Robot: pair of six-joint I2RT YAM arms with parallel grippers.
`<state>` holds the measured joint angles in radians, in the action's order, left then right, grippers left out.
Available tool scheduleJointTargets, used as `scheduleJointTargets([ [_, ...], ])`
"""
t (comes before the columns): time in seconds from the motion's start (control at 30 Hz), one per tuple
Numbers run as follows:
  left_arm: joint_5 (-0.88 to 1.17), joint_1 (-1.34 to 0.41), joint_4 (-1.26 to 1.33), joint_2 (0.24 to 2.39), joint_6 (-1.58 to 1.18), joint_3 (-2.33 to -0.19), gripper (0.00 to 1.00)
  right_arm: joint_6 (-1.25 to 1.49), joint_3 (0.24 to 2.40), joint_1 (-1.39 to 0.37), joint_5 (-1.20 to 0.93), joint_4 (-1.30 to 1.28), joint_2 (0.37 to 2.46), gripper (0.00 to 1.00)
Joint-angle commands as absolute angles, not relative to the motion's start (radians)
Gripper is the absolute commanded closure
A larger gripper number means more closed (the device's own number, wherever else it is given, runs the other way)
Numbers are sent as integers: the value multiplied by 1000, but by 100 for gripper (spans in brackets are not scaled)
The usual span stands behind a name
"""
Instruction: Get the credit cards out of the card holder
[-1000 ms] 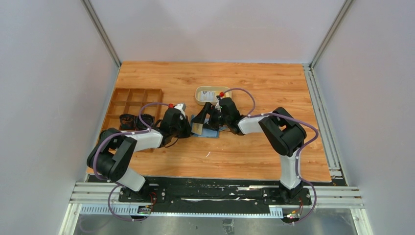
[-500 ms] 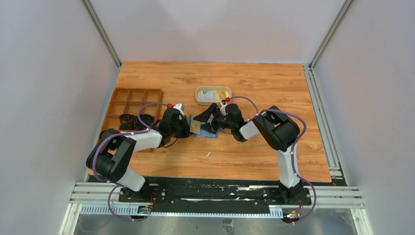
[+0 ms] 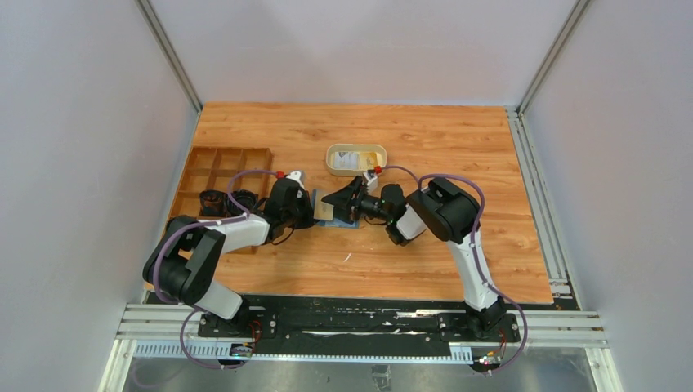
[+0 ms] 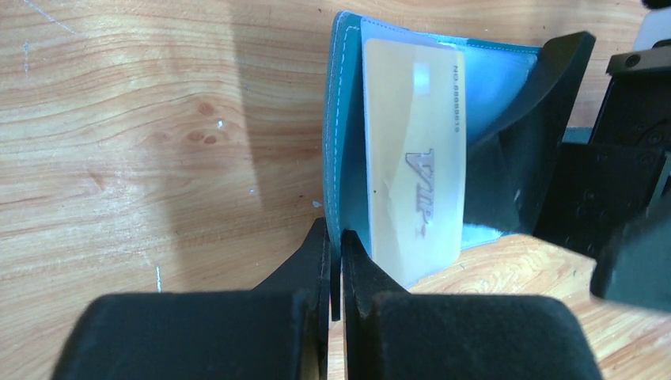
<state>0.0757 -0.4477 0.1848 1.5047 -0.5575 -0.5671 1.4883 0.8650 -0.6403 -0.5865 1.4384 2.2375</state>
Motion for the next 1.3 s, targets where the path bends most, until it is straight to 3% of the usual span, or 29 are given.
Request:
scheduleJointTargets([
  [0.0,38,-459,29,1571,-506,-548,100,1525,883,-684,-718,1590,2290,23],
  [0.3,33,-459,24,1577,-507,-554,100,1492,903,-693,-756,1550,2283,24],
  [1.0,29,-459,21,1570,-502,-542,100,1472,762,-593,-702,1588,2286,39],
  [1.13,29,-459,21,1568,-500,-541,100,1463,745,-576,-709,1585,2284,51],
  [1.27,31,-459,23,1572,-500,-539,100,1459,733,-564,-719,1585,2287,79],
])
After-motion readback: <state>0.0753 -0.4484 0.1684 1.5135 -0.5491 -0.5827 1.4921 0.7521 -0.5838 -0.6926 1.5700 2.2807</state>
